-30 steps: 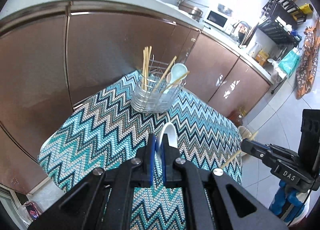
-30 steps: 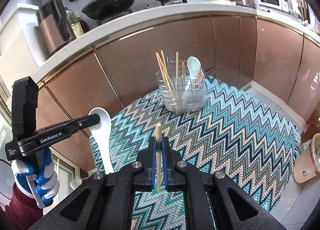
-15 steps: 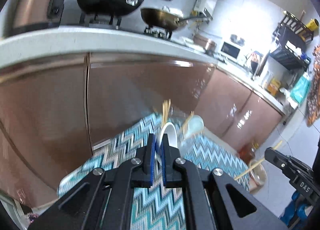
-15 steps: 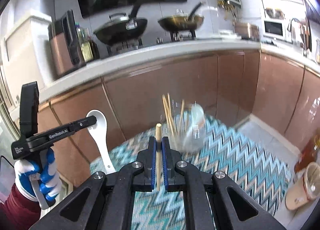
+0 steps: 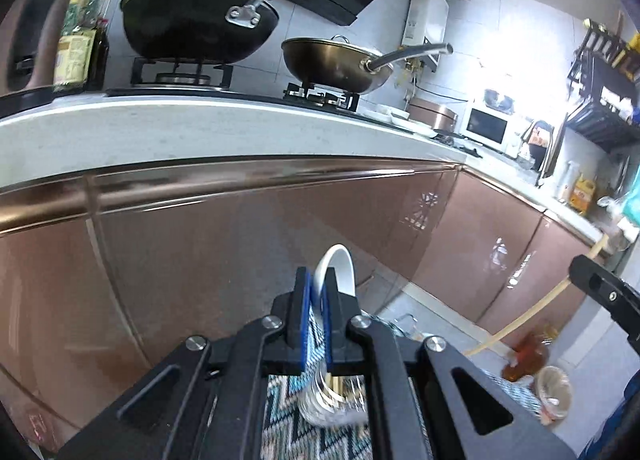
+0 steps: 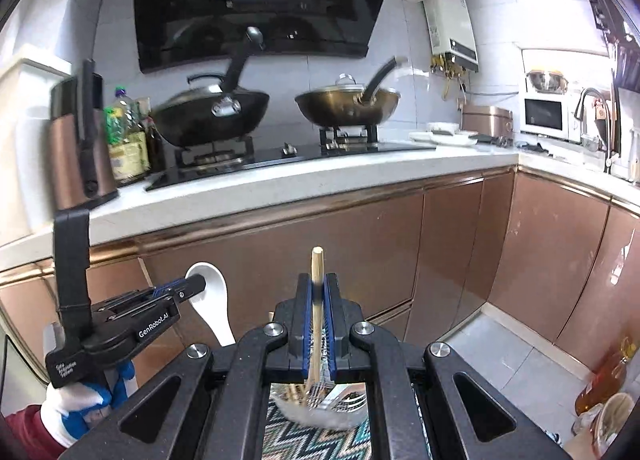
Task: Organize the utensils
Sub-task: 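Lift the white spoon and chopstick and lower them into the clear holder, then open both tools to release the spoon and chopstick in the holder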
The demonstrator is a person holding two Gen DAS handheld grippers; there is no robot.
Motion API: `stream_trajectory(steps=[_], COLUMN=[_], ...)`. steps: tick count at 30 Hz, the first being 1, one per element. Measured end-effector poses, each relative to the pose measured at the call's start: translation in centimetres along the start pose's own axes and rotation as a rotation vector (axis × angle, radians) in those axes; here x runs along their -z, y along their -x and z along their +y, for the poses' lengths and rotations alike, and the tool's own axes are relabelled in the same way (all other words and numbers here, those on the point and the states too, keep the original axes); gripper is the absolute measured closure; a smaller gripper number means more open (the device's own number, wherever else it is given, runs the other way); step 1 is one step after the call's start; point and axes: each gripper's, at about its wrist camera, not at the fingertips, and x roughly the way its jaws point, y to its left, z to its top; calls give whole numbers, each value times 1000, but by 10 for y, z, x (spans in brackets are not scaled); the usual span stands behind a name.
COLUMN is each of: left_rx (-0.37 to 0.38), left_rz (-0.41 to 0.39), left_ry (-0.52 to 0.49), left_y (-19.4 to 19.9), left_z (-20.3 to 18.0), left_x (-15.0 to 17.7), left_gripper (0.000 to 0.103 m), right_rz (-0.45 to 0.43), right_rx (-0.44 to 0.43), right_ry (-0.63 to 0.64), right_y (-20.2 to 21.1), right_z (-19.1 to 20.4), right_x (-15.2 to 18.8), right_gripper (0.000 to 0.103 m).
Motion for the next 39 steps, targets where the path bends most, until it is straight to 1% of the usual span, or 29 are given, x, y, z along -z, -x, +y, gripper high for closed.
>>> stream_trajectory(steps=[4, 6, 8, 11, 16, 17, 18, 19, 20, 21, 23, 26, 29, 35, 37, 39], left_rx=[-37, -60, -71, -89, -75, -70, -60, -56, -51, -47, -36, -18, 14, 39, 46, 50], left_rz=[-55, -80, -87, -88, -46, -41, -34, -29, -24, -22, -22, -45, -46, -48, -47, -47], left_ry=[-51, -80, -94, -121, -136, -130, -124, -124, -123, -121, -113, -101, -97, -83, -80, -83], left_y=[-22, -31, -39, -53, -68, -68, -68, -68, -66, -63, -55, -38, -23, 11, 28, 46], left_z=[-16, -25, -30, -36, -37, -36, -35, -35, -35, -35, -32, -27, -25, -16, -14, -13], left_x=[14, 22, 31, 44, 61, 63, 64, 65, 64, 64, 61, 55, 48, 37, 34, 34], left_gripper=[98, 98, 98, 98, 96, 95, 95, 95, 94, 93, 89, 89, 89, 88, 86, 78], right_rz=[31, 49, 63, 83, 106, 109, 108, 105, 102, 97, 91, 79, 66, 37, 28, 21], right_rx=[-13, -5, -7, -16, -29, -31, -31, -27, -23, -19, -13, -6, 4, 25, 29, 32], right_ry=[-12, -1, -1, -4, -9, -14, -19, -22, -24, -27, -31, -41, -47, -45, -47, -47], right_y=[-35, -48, -60, -72, -80, -80, -79, -77, -74, -71, -66, -54, -41, -6, 5, 17], right_z=[-13, -14, -17, -18, -20, -22, -22, -23, -23, -23, -23, -21, -16, -6, -2, 2], right_x=[15, 22, 32, 45, 59, 61, 61, 61, 61, 61, 58, 56, 52, 46, 46, 46], right_gripper=[97, 97, 97, 97, 96, 95, 88, 84, 76, 71, 71, 69, 66, 62, 62, 61])
